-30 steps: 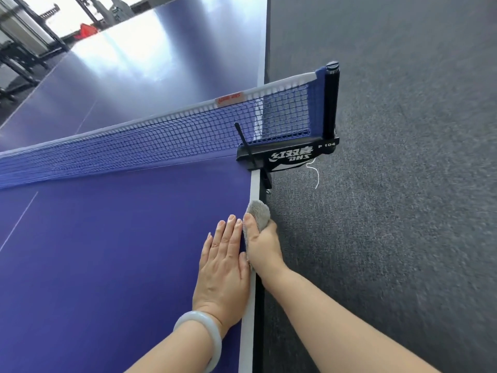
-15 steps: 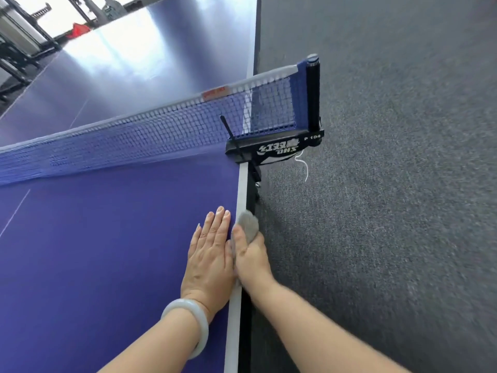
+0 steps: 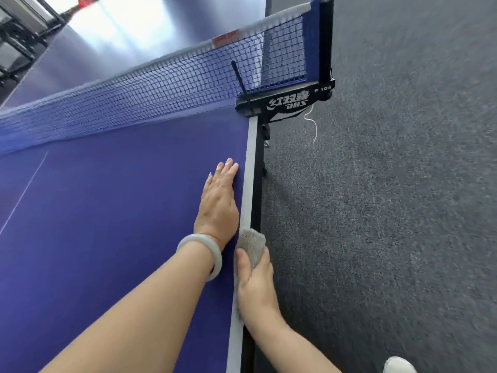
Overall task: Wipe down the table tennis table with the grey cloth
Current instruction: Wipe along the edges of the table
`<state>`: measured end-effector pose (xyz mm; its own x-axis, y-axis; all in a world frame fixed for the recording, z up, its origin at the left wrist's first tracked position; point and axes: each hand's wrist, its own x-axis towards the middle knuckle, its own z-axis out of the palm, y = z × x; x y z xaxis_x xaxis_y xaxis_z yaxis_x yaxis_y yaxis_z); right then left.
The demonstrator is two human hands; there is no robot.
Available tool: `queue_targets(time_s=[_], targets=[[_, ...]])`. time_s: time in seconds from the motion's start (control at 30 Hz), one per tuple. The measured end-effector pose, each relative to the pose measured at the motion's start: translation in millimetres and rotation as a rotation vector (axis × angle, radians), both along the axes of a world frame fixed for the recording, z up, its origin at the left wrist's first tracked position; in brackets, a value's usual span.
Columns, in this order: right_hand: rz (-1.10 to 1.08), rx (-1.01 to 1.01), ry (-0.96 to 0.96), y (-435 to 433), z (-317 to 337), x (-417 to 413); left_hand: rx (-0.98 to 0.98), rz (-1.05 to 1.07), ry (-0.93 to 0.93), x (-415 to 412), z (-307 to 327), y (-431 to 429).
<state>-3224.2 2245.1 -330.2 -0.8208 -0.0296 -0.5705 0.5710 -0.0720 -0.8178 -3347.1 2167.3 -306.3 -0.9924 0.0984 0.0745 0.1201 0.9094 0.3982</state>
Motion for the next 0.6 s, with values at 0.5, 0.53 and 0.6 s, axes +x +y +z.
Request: queue_targets(time_s=[0.5, 0.53, 0.6], targets=[[-0.081, -0.006, 0.045, -2.8, 1.4, 3.2, -0.224, 0.021, -0.087, 223.5, 8.6, -46.4], [-0.12, -0.004, 0.043, -6.6, 3.1, 12.6, -0.235, 0.037, -0.09, 223.4, 8.1, -44.0], [-0.177, 0.008, 0.032, -15.3, 7.4, 51.0, -0.276, 0.042, -0.103, 222.9, 7.9, -42.0]])
